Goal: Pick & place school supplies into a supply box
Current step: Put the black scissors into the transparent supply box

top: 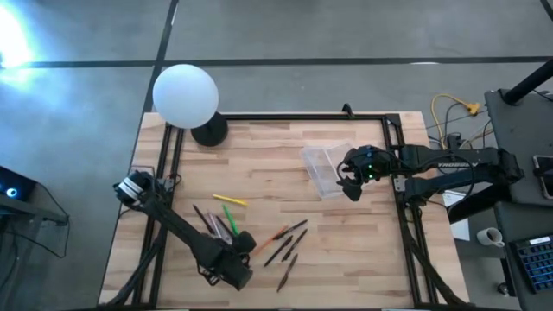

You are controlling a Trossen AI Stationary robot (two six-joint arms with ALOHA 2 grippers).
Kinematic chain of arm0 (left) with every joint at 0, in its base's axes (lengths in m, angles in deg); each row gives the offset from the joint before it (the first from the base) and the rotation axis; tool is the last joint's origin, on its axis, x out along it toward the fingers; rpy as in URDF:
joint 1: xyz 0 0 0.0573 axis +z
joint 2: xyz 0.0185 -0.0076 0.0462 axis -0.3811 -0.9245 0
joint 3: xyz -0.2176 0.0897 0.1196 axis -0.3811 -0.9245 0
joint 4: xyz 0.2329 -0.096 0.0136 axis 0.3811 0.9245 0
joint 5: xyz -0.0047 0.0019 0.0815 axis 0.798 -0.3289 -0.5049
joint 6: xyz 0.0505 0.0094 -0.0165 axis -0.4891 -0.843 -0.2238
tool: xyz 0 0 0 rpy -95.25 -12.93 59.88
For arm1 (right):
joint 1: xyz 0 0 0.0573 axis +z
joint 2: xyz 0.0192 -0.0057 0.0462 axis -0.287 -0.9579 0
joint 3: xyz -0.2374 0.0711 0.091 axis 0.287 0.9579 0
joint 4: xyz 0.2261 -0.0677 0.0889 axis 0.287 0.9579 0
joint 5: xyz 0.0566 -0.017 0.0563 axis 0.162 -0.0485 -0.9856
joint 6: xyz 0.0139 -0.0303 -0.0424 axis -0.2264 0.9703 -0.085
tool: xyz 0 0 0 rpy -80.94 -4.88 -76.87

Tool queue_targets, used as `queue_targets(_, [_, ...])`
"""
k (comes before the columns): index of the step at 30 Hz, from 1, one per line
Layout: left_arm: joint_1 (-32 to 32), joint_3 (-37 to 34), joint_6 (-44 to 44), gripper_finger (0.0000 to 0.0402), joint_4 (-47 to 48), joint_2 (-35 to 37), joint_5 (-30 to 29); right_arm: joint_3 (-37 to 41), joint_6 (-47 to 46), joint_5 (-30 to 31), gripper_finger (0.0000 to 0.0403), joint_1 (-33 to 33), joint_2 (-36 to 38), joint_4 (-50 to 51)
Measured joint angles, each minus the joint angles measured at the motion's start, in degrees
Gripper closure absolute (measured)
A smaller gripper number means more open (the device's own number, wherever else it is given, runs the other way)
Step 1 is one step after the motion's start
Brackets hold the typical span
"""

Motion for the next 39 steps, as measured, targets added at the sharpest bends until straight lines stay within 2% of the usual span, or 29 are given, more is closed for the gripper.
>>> queue_targets(7, [0.97, -3.6, 0.0, 0.0279, -3.77, 0.1, 0.25, 0.04, -1.27, 0.11, 0.0154, 0.0, -0.02, 0.0])
queue_targets(18, [1.89, -4.2, -2.42, 0.0279, -4.66, 0.34, 0.07, 0.04, -1.31, 0.13, 0.0153, 0.0, -0.04, -0.07])
queue_targets(22, [1.92, -4.43, -3.41, 0.0279, -4.19, 1.62, -2.19, 0.04, -1.31, 0.12, 0.0156, 0.0, -0.04, -0.08])
queue_targets(27, [1.92, -4.88, -9.12, 0.0279, -4.15, 2.07, -2.96, 0.04, -1.31, 0.11, 0.0154, 0.0, -0.04, -0.04])
queue_targets(31, [1.92, -5.02, -10.3, 0.0279, -4.58, 2.07, -3.0, 0.04, -1.31, 0.11, 0.0157, 0.0, -0.04, -0.04])
queue_targets(39, [3.55, -7.5, -16.79, 0.0279, -10.25, 2.07, -3.3, 0.04, -1.31, 0.09, 0.0159, 0.0, -0.04, 0.0])
